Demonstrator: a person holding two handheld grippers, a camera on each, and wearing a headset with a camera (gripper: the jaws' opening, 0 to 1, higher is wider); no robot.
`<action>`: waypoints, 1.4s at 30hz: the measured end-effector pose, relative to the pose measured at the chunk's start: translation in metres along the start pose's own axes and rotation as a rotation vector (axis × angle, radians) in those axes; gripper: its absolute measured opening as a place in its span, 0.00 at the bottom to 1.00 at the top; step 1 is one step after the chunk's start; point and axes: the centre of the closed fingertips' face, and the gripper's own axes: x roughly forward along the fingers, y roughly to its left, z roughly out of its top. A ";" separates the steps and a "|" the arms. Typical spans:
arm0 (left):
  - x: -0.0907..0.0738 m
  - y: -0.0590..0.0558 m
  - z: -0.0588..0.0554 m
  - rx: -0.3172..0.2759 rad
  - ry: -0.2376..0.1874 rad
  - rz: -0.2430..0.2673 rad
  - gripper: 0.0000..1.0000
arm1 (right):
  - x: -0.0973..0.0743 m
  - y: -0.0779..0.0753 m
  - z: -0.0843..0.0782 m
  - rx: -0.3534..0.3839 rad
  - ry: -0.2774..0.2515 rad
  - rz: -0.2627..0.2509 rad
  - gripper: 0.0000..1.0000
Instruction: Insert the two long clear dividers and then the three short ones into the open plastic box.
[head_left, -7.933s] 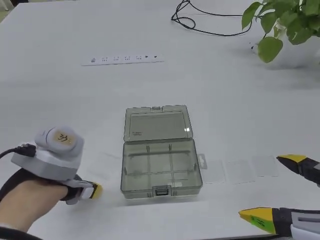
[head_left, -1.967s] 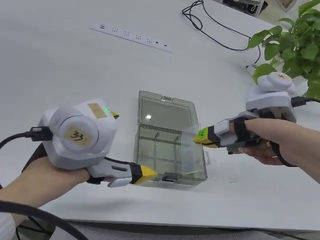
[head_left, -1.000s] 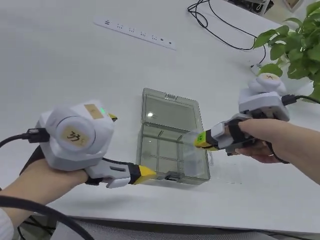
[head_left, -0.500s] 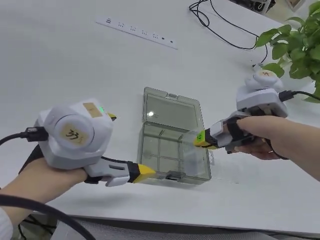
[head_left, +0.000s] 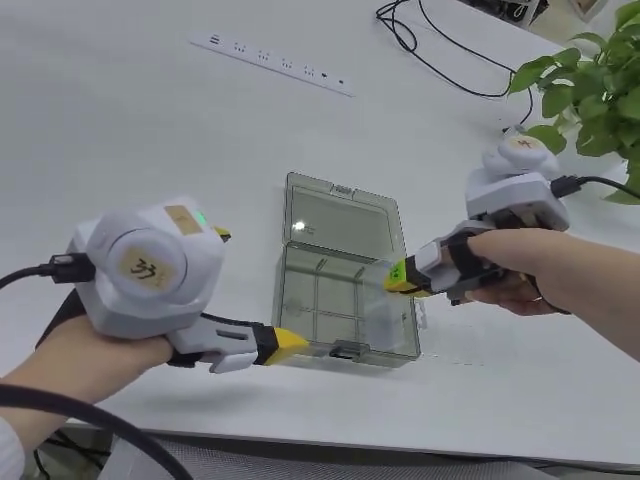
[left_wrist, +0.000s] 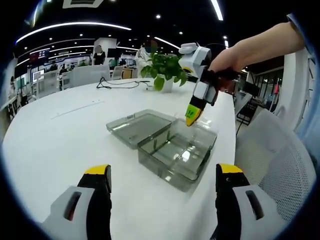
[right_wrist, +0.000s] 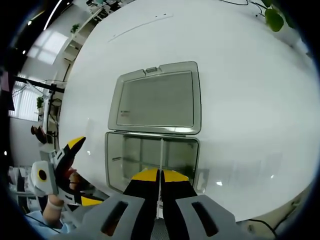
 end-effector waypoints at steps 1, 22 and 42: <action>0.000 0.000 0.000 0.001 0.000 0.001 0.88 | 0.000 0.000 0.001 -0.009 0.003 -0.008 0.02; 0.003 -0.004 -0.001 0.007 0.001 -0.017 0.87 | 0.007 -0.008 0.009 -0.037 0.002 -0.060 0.02; 0.001 -0.004 -0.002 0.010 0.011 -0.009 0.87 | 0.029 -0.008 0.006 -0.040 -0.001 -0.088 0.02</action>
